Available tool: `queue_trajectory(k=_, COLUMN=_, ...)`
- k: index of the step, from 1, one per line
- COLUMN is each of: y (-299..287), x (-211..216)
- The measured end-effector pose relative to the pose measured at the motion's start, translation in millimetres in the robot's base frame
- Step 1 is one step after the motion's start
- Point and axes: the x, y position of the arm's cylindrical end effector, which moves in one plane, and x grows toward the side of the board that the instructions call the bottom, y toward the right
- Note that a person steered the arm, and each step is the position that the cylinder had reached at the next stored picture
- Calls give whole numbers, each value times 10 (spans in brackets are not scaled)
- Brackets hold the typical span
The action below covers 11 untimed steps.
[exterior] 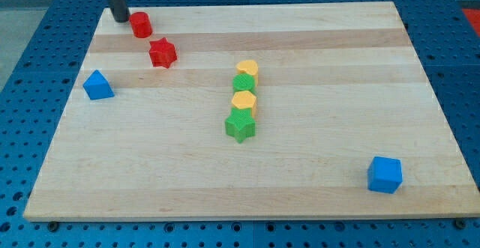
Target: Move the red circle into the red star
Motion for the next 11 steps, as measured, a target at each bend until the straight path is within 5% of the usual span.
queue_trajectory(k=11, y=516, x=555)
